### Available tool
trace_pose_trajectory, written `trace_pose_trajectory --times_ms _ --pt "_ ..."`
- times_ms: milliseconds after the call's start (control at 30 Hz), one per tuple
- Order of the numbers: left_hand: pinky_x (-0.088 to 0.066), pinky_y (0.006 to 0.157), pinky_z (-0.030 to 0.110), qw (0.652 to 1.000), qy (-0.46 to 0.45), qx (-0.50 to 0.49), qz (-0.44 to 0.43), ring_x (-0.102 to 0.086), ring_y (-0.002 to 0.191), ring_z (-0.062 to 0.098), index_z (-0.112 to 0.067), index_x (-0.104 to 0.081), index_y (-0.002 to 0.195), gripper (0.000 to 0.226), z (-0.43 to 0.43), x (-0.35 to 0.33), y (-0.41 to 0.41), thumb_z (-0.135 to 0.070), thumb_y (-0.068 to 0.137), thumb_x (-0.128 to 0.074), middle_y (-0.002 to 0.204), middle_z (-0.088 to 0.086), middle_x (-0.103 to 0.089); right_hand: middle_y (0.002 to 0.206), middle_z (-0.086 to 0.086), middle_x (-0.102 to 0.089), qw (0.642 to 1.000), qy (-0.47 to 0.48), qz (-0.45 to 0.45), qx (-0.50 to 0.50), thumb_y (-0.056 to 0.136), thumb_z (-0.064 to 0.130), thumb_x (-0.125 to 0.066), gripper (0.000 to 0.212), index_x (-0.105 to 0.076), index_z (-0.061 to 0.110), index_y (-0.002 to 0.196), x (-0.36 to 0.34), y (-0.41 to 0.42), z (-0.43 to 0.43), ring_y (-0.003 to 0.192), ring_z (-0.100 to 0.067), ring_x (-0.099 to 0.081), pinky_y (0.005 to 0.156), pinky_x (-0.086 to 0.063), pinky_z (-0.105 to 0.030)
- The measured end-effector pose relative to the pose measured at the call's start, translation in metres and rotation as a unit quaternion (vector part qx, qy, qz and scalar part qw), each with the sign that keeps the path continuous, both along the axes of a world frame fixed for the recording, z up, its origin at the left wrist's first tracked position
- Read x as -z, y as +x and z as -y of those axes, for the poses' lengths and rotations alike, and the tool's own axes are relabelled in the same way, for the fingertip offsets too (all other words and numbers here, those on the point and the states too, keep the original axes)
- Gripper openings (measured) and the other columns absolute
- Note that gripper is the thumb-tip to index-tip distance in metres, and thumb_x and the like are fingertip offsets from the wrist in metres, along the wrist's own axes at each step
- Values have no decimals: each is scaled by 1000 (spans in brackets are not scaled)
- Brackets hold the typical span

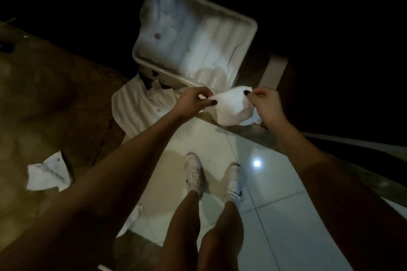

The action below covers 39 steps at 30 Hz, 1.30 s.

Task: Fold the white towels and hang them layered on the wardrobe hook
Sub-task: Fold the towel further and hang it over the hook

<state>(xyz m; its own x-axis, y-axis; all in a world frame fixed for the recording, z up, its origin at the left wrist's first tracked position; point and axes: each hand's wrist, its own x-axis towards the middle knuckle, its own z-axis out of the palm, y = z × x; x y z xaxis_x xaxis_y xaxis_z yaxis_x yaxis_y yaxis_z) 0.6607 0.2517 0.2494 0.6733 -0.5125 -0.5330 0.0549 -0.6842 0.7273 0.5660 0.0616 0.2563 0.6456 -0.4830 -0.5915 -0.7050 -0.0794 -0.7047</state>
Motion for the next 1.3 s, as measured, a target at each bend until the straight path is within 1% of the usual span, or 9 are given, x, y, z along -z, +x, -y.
trace_pose_trajectory --times_ms 100,233,333,433,667,900,1067,1167,1300 --pt "-40 62 13 998 -43 -40 11 -53 66 3 -10 -66 84 7 -9 -66 -27 -10 85 -72 72 -9 -60 77 2 -59 999 -16 31 36 94 9 -60 15 -67 -3 98 -71 -15 -9 75 -10 -54 62 -42 -8" --pt "-39 64 16 990 -101 -92 45 -51 70 6 -8 -64 82 8 -17 -167 -65 -6 87 -69 74 -7 -58 93 -18 -65 994 -50 69 70 95 10 -58 15 -65 -3 97 -168 -42 -32 83 -16 -55 71 -41 -19" --pt "-40 66 18 980 -133 -125 84 -52 70 6 -4 -68 86 2 -25 -242 -95 -5 88 -69 77 -3 -61 95 -17 -65 984 -74 139 82 97 10 -56 13 -62 -2 97 -246 -62 -45 84 -18 -58 66 -41 -11" --pt "-41 71 24 965 -159 -174 112 -54 78 13 -4 -69 89 3 -34 -304 -137 -7 89 -68 85 6 -63 83 -11 -60 973 -52 217 63 98 9 -55 14 -58 -4 97 -320 -83 -56 77 -15 -55 68 -43 -21" --pt "-46 79 18 936 -203 -254 132 -62 85 -1 -14 -69 91 13 -50 -387 -203 -10 97 -58 90 -4 -68 70 1 -56 948 -20 314 -47 94 1 -58 14 -62 2 80 -421 -122 -74 67 -6 -51 70 -42 -22" --pt "-47 70 17 927 -271 -213 147 -63 73 2 -14 -57 129 29 -51 -462 -233 -12 103 -44 116 -16 -55 68 9 -66 922 38 289 -256 92 7 -64 22 -70 19 74 -486 -176 -74 64 0 -57 63 -44 -15" --pt "-46 66 15 948 -252 -140 133 -61 68 1 -10 -67 102 25 -53 -491 -275 -17 104 -43 81 1 -66 73 -2 -67 913 -5 297 -281 91 12 -67 15 -73 10 77 -520 -228 -73 70 -5 -57 68 -44 -17" --pt "-43 65 15 946 -267 -117 139 -53 63 2 -7 -59 77 27 -59 -500 -308 -13 102 -48 69 -2 -56 72 5 -68 923 -42 292 -248 89 14 -70 13 -73 8 78 -532 -267 -75 70 -1 -59 70 -46 -17" --pt "-32 57 13 938 -289 -105 160 -39 56 -1 -10 -53 71 25 -65 -510 -349 -11 96 -60 60 -12 -43 73 0 -70 935 -68 253 -238 84 28 -77 15 -75 14 78 -545 -322 -76 67 -2 -61 63 -46 -16"
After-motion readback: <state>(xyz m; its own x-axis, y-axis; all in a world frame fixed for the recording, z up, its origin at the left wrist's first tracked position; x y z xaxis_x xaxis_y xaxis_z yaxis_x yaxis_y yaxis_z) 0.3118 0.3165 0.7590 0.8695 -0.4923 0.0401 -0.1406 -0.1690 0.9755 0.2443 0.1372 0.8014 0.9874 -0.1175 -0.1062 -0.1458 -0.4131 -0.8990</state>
